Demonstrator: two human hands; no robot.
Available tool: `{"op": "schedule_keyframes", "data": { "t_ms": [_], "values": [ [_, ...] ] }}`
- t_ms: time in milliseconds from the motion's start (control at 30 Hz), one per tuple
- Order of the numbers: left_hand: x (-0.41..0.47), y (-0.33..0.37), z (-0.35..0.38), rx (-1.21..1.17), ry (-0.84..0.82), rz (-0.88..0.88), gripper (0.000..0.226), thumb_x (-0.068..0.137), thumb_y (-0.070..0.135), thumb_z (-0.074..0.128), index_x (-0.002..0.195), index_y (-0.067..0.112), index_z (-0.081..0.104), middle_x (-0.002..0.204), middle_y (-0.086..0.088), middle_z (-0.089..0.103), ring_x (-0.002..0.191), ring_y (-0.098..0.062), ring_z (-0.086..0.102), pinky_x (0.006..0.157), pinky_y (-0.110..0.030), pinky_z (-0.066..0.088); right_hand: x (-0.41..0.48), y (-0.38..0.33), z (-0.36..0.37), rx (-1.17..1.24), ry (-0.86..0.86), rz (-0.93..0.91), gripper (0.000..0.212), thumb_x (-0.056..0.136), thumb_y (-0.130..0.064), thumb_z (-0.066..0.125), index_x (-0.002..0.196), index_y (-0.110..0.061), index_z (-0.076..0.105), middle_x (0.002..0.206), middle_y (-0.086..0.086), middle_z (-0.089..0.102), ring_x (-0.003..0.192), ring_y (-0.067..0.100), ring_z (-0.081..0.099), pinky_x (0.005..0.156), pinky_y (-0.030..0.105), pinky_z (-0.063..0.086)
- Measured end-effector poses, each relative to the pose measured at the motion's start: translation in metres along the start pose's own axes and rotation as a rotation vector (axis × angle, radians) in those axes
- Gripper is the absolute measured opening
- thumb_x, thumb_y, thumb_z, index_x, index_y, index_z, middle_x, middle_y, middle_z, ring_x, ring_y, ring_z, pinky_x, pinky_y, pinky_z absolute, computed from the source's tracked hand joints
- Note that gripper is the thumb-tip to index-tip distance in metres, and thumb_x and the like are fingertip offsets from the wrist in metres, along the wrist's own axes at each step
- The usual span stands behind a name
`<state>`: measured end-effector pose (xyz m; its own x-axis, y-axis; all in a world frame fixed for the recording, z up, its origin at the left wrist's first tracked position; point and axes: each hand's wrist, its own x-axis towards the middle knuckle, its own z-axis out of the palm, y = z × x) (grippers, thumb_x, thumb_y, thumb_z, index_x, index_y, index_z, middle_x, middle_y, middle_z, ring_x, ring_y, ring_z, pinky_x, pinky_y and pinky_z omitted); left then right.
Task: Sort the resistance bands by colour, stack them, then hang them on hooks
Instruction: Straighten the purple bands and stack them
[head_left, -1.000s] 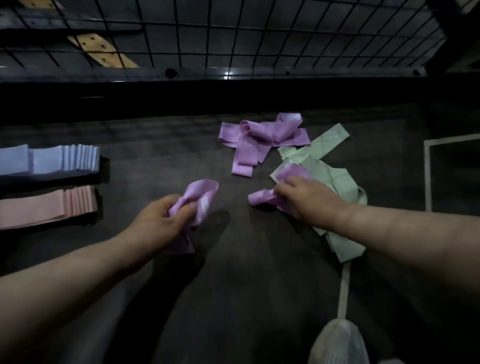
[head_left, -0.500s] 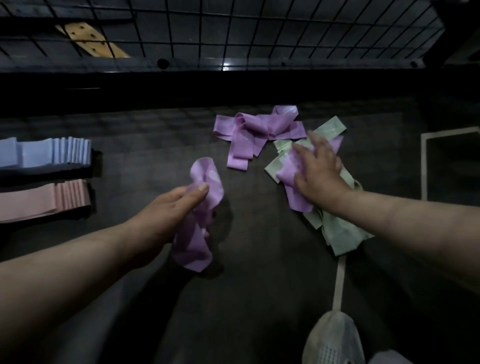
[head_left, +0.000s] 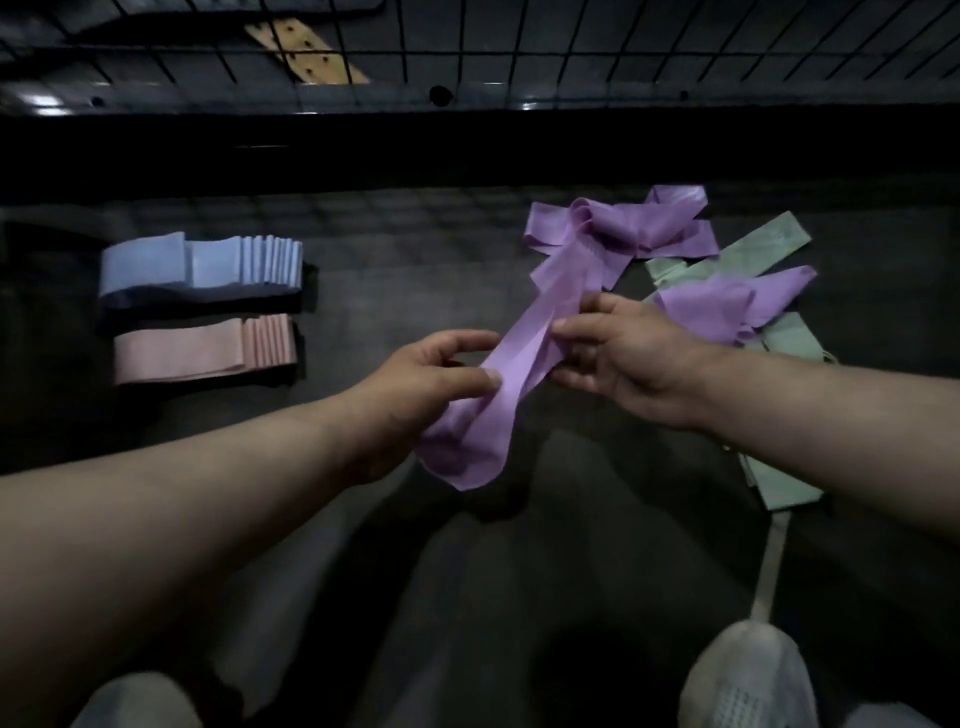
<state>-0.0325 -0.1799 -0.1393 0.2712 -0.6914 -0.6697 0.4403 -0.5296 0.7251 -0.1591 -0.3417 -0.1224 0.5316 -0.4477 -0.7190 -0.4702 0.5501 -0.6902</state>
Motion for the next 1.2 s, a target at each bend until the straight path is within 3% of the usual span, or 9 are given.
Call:
{"op": "schedule_keyframes", "data": {
  "t_ms": [267, 367, 533, 700, 800, 867, 967, 1100, 1200],
  "values": [
    [-0.001, -0.011, -0.029, 0.021, 0.021, -0.091, 0.022, 0.077, 0.004, 0.073, 0.097, 0.01, 0.073, 0.1, -0.012, 0.074, 0.086, -0.022, 0.066, 0.076, -0.035, 0.051, 0.007, -0.014, -0.015, 0.139, -0.031, 0.052, 0.026, 0.091, 0.002, 0.054, 0.082, -0.022, 0.051, 0.074, -0.002, 0.061, 0.072, 0.011, 0.057, 0.071, 0.029, 0.048],
    [-0.004, -0.016, -0.04, -0.094, 0.008, -0.202, 0.039, 0.069, 0.01, 0.07, 0.108, 0.012, 0.071, 0.107, -0.012, 0.072, 0.09, -0.023, 0.067, 0.074, -0.034, 0.052, 0.005, -0.012, -0.02, 0.156, -0.046, 0.066, 0.018, 0.092, -0.002, 0.057, 0.089, -0.02, 0.057, 0.087, 0.001, 0.064, 0.085, 0.014, 0.061, 0.081, 0.03, 0.05],
    [-0.012, -0.03, -0.047, -0.095, 0.09, -0.342, 0.022, 0.089, 0.001, 0.052, 0.096, 0.012, 0.07, 0.084, -0.01, 0.07, 0.069, -0.02, 0.063, 0.06, -0.029, 0.047, 0.018, 0.009, -0.025, -0.002, 0.111, 0.237, 0.011, 0.092, -0.005, 0.061, 0.093, -0.016, 0.061, 0.097, 0.005, 0.063, 0.085, 0.013, 0.061, 0.073, 0.025, 0.054],
    [-0.018, -0.047, -0.047, 0.096, 0.315, -0.322, 0.014, 0.097, 0.013, 0.052, 0.084, 0.015, 0.06, 0.074, -0.01, 0.054, 0.058, -0.02, 0.051, 0.053, -0.024, 0.037, 0.024, 0.034, -0.034, -0.223, 0.307, 0.357, 0.022, 0.092, -0.006, 0.064, 0.114, -0.012, 0.059, 0.131, 0.01, 0.06, 0.119, 0.021, 0.059, 0.082, 0.033, 0.055],
    [-0.021, -0.061, -0.043, 0.234, 0.399, -0.232, 0.006, 0.094, 0.015, 0.055, 0.091, 0.014, 0.06, 0.079, -0.011, 0.06, 0.063, -0.022, 0.054, 0.049, -0.021, 0.038, 0.026, 0.042, -0.035, -0.333, 0.416, 0.277, 0.024, 0.088, -0.007, 0.069, 0.112, -0.007, 0.063, 0.107, 0.014, 0.063, 0.088, 0.018, 0.06, 0.081, 0.034, 0.055],
    [-0.02, -0.067, -0.037, 0.298, 0.394, -0.175, 0.026, 0.089, 0.027, 0.064, 0.114, 0.022, 0.06, 0.097, -0.003, 0.065, 0.07, -0.018, 0.06, 0.055, -0.024, 0.048, 0.022, 0.045, -0.03, -0.362, 0.407, 0.244, 0.013, 0.087, -0.004, 0.069, 0.097, -0.01, 0.064, 0.096, 0.015, 0.062, 0.079, 0.023, 0.056, 0.064, 0.033, 0.049],
    [-0.01, -0.065, -0.031, 0.49, 0.342, -0.121, 0.052, 0.076, 0.048, 0.074, 0.123, 0.033, 0.058, 0.123, 0.0, 0.059, 0.1, -0.016, 0.064, 0.094, -0.032, 0.053, 0.012, 0.054, -0.02, -0.455, 0.337, 0.154, 0.024, 0.086, -0.003, 0.07, 0.104, -0.016, 0.06, 0.093, 0.014, 0.065, 0.073, 0.023, 0.056, 0.065, 0.037, 0.048],
    [-0.001, -0.054, -0.024, 0.732, 0.249, -0.246, 0.04, 0.076, 0.037, 0.077, 0.111, 0.023, 0.063, 0.125, -0.006, 0.058, 0.105, -0.023, 0.064, 0.098, -0.033, 0.051, -0.001, 0.066, -0.001, -0.71, 0.111, 0.009, 0.022, 0.087, -0.01, 0.071, 0.105, -0.019, 0.062, 0.091, 0.005, 0.068, 0.071, 0.014, 0.061, 0.07, 0.027, 0.053],
    [-0.006, -0.056, -0.019, 0.783, 0.446, -0.306, 0.061, 0.076, 0.038, 0.077, 0.125, 0.017, 0.049, 0.134, -0.011, 0.042, 0.12, -0.033, 0.052, 0.105, -0.037, 0.044, -0.008, 0.077, 0.013, -0.914, -0.116, -0.041, 0.019, 0.088, -0.015, 0.072, 0.103, -0.021, 0.062, 0.096, -0.005, 0.068, 0.076, 0.003, 0.062, 0.071, 0.014, 0.05]
  ]
}}
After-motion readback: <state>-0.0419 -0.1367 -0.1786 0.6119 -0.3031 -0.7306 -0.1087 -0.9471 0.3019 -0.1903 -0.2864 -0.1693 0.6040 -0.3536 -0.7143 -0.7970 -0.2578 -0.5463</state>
